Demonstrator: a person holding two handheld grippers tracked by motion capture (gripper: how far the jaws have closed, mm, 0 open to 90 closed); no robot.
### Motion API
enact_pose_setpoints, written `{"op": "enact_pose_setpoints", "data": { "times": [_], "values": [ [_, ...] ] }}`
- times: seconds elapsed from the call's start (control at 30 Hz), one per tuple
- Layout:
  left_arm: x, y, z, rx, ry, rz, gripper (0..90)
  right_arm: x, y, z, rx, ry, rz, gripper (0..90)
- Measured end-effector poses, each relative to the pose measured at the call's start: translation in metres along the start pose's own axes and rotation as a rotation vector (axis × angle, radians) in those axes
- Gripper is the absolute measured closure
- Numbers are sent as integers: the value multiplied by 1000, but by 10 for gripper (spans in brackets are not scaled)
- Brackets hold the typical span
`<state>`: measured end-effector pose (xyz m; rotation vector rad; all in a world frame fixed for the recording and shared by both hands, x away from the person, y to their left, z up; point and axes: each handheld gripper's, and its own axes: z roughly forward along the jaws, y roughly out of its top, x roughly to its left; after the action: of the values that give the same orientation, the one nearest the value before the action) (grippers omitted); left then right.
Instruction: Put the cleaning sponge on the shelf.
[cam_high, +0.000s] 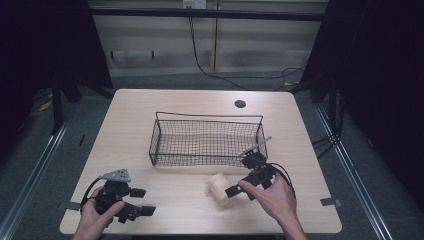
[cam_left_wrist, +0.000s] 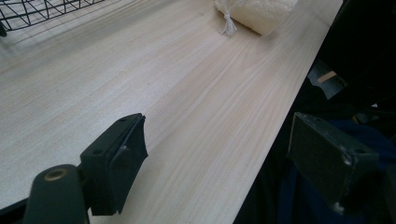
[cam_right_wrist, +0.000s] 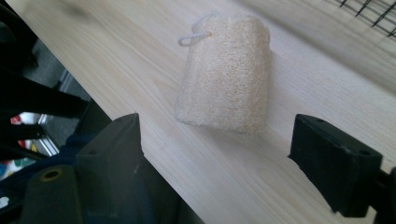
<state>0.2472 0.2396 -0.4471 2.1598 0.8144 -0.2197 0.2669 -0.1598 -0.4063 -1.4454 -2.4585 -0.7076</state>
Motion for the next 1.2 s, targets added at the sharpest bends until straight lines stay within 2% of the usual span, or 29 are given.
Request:
{"op": "enact_pose_setpoints", "data": {
  "times": [0.2,0.3,0.53,0.87,1.1,1.2],
  "values": [
    [0,0,0,-2,-2,-1,188,2,18,12,76,-14,3,215],
    [0,0,1,2,0,0,189,2,26,17,109,-27,-11,225],
    [1,0,-1,-1,3,-1,188,0,33,25,132,-34,6,250],
    [1,0,-1,-2,2,-1,188,1,44,38,197,-47,17,233],
    [1,0,-1,-2,-3,-5,188,1,49,49,248,-76,28,238],
    [0,0,-1,-2,-2,-4,188,0,50,54,259,-72,32,244]
  ]
}}
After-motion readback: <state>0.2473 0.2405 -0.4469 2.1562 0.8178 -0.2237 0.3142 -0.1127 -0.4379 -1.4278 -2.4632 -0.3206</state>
